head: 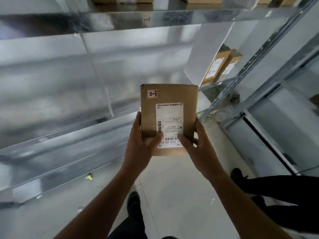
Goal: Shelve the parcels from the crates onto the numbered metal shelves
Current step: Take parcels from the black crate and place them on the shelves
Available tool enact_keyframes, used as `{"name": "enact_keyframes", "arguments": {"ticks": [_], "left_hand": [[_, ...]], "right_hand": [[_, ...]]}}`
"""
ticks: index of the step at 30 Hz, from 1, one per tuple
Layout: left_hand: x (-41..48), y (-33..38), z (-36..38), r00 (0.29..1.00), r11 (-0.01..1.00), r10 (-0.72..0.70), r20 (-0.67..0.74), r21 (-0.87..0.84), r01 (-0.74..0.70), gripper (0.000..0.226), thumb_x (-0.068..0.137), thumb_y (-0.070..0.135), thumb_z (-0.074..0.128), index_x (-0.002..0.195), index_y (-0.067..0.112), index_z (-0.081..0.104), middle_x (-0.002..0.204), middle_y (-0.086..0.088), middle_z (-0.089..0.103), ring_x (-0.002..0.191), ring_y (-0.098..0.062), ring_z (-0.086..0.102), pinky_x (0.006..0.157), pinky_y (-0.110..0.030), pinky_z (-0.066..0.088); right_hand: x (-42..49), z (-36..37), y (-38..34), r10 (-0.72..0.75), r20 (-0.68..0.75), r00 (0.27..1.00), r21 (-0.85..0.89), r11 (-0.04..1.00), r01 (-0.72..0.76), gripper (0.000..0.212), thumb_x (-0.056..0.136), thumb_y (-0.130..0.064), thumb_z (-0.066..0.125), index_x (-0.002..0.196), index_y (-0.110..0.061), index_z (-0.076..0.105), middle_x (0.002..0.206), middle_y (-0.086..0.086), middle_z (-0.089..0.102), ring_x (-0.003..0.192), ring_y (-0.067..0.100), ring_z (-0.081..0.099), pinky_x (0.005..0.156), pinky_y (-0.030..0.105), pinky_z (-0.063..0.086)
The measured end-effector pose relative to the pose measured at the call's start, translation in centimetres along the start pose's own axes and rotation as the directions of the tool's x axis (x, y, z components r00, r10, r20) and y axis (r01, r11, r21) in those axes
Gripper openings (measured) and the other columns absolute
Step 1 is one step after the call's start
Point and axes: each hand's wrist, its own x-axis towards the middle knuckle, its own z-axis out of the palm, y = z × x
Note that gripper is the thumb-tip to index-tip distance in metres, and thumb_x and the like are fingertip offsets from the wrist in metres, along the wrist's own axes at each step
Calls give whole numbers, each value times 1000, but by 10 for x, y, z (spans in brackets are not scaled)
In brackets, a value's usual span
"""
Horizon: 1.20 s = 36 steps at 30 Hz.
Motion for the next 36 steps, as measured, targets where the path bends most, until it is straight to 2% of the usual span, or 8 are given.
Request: {"name": "enact_keyframes", "arguments": {"ticks": [3,6,13,17,22,24,28,36], "left_hand": [[48,-9,9,1000,999,-30,1,12,30,84,91,38,77,150,61,21,128,42,53,105,6,67,65,-19,60],[88,-19,9,989,990,-140,-51,-9,140,94,87,34,82,157,44,20,140,28,56,107,0,69,74,-32,65],[158,-39,0,967,981,-182,-176,40,192,77,86,34,81,149,36,37,129,15,66,110,-9,71,72,-28,62],[182,-34,-1,947,978,-151,-284,100,185,72,91,23,79,148,33,37,134,13,63,112,-6,69,71,-23,60],[200,-32,-5,906,969,-157,-393,116,218,69,89,23,80,132,58,39,128,22,61,106,2,68,70,-20,59],[205,-39,-9,895,964,-182,-408,104,244,75,87,25,82,143,44,35,131,17,58,108,-5,67,76,-27,63],[213,-56,-19,902,956,-148,-407,175,235,91,84,24,83,151,22,22,130,25,47,115,-6,59,84,-31,63],[226,-85,-34,917,955,-120,-380,208,211,88,87,18,81,147,17,17,126,13,45,123,-19,50,91,-23,57]], "right_hand": [[59,-4,-5,-33,3,999,-24,999,33,70,100,-34,70,134,-77,26,129,-50,48,107,-19,59,74,2,50],[108,0,-3,-45,50,998,-26,999,46,70,96,-34,74,142,-65,31,120,-59,48,107,-25,58,76,2,50],[218,33,24,-133,256,957,74,990,118,70,93,-30,77,149,-46,39,141,-16,55,127,8,60,85,20,60],[262,49,20,-177,354,918,131,982,139,71,94,-24,75,148,-46,37,140,-13,50,128,14,58,82,18,61],[302,61,13,-216,455,864,158,974,160,74,95,-26,76,151,-45,31,145,-6,53,126,14,59,78,18,62],[312,65,13,-230,470,852,149,972,180,75,94,-26,77,153,-39,32,145,-4,51,124,13,59,77,17,62],[324,77,16,-240,463,853,40,967,250,80,90,-27,81,156,-23,34,142,5,47,129,23,56,94,43,63],[329,100,18,-268,451,851,24,957,289,80,94,-26,77,159,-24,31,147,5,45,133,25,54,95,35,62]]}}
